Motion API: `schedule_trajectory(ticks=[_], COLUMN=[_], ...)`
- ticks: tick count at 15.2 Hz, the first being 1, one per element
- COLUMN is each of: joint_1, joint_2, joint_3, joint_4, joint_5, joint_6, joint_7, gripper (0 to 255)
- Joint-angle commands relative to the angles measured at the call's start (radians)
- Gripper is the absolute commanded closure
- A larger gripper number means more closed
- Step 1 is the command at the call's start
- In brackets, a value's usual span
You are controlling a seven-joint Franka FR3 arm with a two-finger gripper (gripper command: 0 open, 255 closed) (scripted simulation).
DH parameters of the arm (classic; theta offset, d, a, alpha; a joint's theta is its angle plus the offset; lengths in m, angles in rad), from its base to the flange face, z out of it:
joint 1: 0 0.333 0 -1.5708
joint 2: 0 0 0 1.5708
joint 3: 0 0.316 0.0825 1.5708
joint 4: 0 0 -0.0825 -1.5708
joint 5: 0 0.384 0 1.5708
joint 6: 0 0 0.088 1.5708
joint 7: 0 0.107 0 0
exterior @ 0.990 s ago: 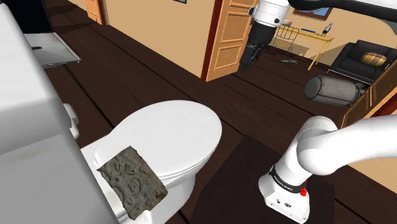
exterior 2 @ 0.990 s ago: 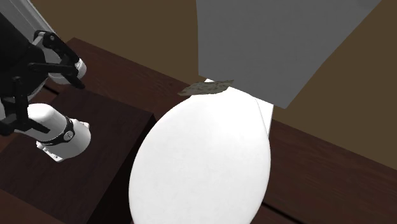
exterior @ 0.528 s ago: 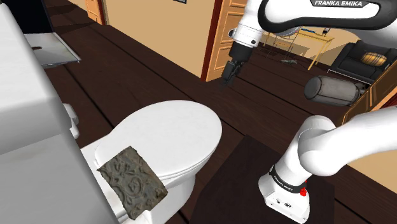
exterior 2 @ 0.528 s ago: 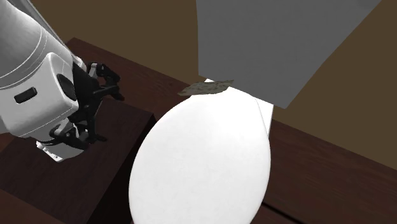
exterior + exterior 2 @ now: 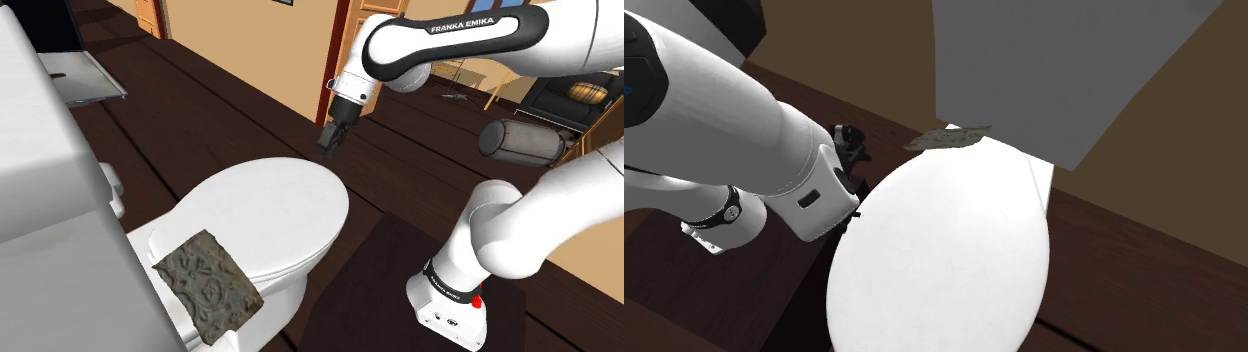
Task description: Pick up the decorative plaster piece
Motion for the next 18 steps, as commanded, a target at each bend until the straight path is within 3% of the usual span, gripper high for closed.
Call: schedule_trajectory(ticks=[1,9,18], joint_1=[0.036,0.164,0.226], joint_2=[0.061,0.324,0.625], joint_3=[-0.011,-0.04,0.015], joint_4=[-0.007,0.058,0.235], joint_5=[0.07,0.393,0.745], joint_6=[0.058,0.17,0.141], joint_7=[-0.051,-0.304,-0.571], gripper=[0,0,0])
